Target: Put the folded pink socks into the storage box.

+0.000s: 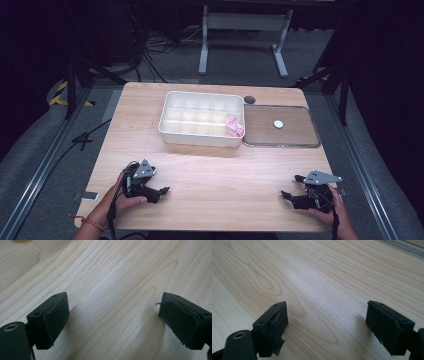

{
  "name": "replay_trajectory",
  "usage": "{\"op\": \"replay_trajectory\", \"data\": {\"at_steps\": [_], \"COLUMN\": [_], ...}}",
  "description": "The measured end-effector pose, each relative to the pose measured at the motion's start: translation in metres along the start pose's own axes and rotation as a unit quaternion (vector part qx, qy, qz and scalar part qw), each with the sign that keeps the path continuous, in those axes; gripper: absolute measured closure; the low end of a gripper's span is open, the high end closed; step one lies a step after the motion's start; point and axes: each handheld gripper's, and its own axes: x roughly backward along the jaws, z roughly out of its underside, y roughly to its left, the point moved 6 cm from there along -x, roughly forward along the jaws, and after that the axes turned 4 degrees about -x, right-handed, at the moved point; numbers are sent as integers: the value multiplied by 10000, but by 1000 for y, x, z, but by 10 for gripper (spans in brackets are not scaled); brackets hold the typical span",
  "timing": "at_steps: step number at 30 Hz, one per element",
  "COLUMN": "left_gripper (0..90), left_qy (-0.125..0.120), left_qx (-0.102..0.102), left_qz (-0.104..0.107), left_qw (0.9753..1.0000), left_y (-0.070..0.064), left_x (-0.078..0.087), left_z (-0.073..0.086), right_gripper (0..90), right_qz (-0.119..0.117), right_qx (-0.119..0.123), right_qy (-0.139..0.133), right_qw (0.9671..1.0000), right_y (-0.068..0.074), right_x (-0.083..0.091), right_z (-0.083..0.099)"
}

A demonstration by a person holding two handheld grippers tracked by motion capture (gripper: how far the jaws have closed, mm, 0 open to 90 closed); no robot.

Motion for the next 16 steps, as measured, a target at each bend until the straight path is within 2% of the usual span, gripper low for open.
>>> {"op": "replay_trajectory", "data": {"at_steps": [14,16], "left_gripper": [81,73], "left_qy": [24,45], "left_qx": [6,-41], "left_qz": [35,-21], "left_qw": [10000,10000], "left_y": [0,2], "left_x": [-1,-2], "left_z": [-1,-1], "right_gripper": [176,176], "right_qz": [19,23], "right_qx": [-13,-18], "right_qy": [1,2], "right_qw": [10000,10000], "right_y": [0,0], "right_x": [0,0], "right_z": [0,0]}}
